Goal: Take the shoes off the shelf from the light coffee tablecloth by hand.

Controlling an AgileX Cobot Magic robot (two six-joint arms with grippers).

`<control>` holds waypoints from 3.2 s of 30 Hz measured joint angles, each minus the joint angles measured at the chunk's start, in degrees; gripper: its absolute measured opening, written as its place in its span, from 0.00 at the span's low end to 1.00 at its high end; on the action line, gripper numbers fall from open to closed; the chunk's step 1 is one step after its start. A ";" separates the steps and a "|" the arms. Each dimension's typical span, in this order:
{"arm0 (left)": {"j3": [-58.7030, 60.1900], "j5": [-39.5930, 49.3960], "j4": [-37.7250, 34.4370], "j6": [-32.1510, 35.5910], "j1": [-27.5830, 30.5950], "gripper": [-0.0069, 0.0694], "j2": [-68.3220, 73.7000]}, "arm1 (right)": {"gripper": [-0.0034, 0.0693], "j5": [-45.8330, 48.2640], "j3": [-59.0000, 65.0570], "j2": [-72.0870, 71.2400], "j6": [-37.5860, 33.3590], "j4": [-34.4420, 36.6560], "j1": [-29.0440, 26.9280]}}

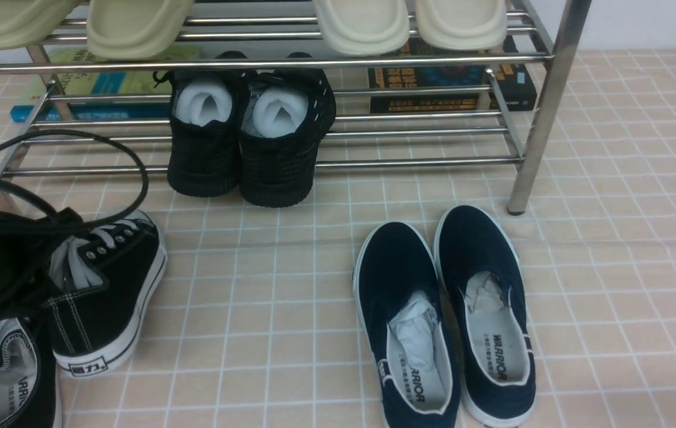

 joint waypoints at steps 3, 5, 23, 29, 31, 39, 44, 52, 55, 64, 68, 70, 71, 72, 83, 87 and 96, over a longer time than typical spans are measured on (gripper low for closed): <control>0.00 0.56 0.00 0.05 0.00 0.16 0.00 | 0.38 0.00 0.00 0.00 0.00 0.00 0.00; 0.00 0.91 0.00 0.15 0.00 0.17 0.00 | 0.38 0.00 0.00 0.00 0.00 0.00 0.00; -0.50 8.44 0.20 19.38 0.00 0.35 -12.45 | 0.38 0.00 0.00 0.00 0.00 0.00 0.00; 0.01 16.69 -0.88 29.05 0.00 0.13 -22.57 | 0.38 0.00 0.00 0.00 0.00 0.00 0.00; 1.09 17.37 -2.24 30.90 0.00 0.11 -25.40 | 0.38 0.00 0.00 0.00 0.00 0.00 0.00; 14.23 14.14 -14.81 45.23 0.00 0.09 -46.24 | 0.38 0.00 0.00 0.00 0.00 0.00 0.00; 21.44 8.49 -20.27 44.08 0.00 0.09 -57.51 | 0.38 0.00 0.00 0.00 0.00 0.00 0.00; 25.62 4.83 -22.85 40.96 0.00 0.10 -66.22 | 0.38 0.00 0.00 0.00 0.00 0.00 0.00; 25.62 4.83 -21.75 40.81 0.00 0.10 -66.79 | 0.38 0.00 0.00 0.00 0.00 0.00 0.00; 25.62 1.33 -15.65 40.81 0.00 0.11 -66.83 | 0.38 0.00 0.00 0.00 0.00 0.00 0.00; 25.62 -3.34 -15.37 40.76 0.00 0.11 -66.83 | 0.38 0.00 0.00 0.00 0.00 0.00 0.00; 25.62 -5.26 -15.37 40.76 0.00 0.11 -66.83 | 0.38 0.00 0.00 0.00 0.00 0.00 0.00; 25.62 -6.03 -15.37 40.76 0.00 0.12 -66.83 | 0.38 0.00 0.00 0.00 0.00 0.00 0.00; 25.62 -6.51 -15.37 40.76 0.00 0.12 -66.83 | 0.38 0.00 0.00 0.00 0.00 0.00 0.00; 33.70 -14.13 -9.90 37.91 0.00 0.13 -71.32 | 0.38 0.00 0.00 0.00 0.00 0.00 0.00; 40.63 -19.54 -4.21 29.77 0.00 0.13 -75.78 | 0.38 0.00 0.00 0.00 0.00 0.00 0.00; 50.75 -24.94 9.08 11.33 0.00 0.15 -80.66 | 0.38 0.00 0.00 0.00 0.00 0.00 0.00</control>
